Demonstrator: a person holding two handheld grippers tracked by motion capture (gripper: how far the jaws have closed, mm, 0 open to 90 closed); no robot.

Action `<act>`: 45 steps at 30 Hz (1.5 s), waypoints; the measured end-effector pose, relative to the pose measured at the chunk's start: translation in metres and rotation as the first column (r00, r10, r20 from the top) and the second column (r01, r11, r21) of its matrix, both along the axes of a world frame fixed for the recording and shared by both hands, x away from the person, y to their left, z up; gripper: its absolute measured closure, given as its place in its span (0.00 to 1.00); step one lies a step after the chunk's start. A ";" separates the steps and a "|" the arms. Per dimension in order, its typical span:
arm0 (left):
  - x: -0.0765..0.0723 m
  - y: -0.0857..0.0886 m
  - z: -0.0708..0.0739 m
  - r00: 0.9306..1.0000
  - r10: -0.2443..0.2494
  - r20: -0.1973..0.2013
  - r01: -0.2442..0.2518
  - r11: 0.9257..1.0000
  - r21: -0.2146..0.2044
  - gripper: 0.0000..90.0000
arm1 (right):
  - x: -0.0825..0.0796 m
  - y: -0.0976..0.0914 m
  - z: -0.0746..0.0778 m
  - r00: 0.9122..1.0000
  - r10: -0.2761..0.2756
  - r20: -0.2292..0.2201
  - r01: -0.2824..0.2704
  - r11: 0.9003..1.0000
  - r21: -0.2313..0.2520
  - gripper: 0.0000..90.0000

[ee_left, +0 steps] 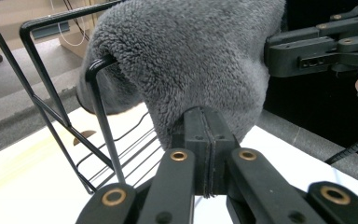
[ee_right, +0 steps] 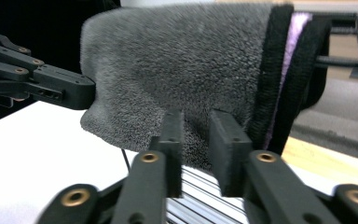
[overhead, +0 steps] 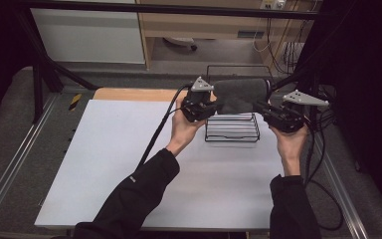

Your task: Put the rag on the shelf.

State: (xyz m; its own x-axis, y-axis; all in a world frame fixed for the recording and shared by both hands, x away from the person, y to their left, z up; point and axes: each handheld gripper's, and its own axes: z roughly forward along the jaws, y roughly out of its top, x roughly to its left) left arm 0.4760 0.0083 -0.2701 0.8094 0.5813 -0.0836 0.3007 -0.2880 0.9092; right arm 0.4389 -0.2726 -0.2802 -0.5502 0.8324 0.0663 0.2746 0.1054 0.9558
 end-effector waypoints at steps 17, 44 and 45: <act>-0.025 0.075 -0.003 0.998 0.062 -0.004 -0.061 0.994 0.093 0.37 | -0.027 0.021 0.026 0.996 0.084 -0.001 -0.084 0.996 0.009 0.13; -0.096 0.234 -0.139 0.977 0.183 -0.112 -0.166 0.975 0.150 0.11 | -0.053 0.044 -0.099 0.958 0.217 -0.190 -0.225 0.974 -0.022 0.01; -0.099 0.238 -0.143 0.976 0.188 -0.112 -0.169 0.973 0.157 0.11 | -0.054 0.044 -0.105 0.954 0.223 -0.199 -0.234 0.972 -0.029 0.01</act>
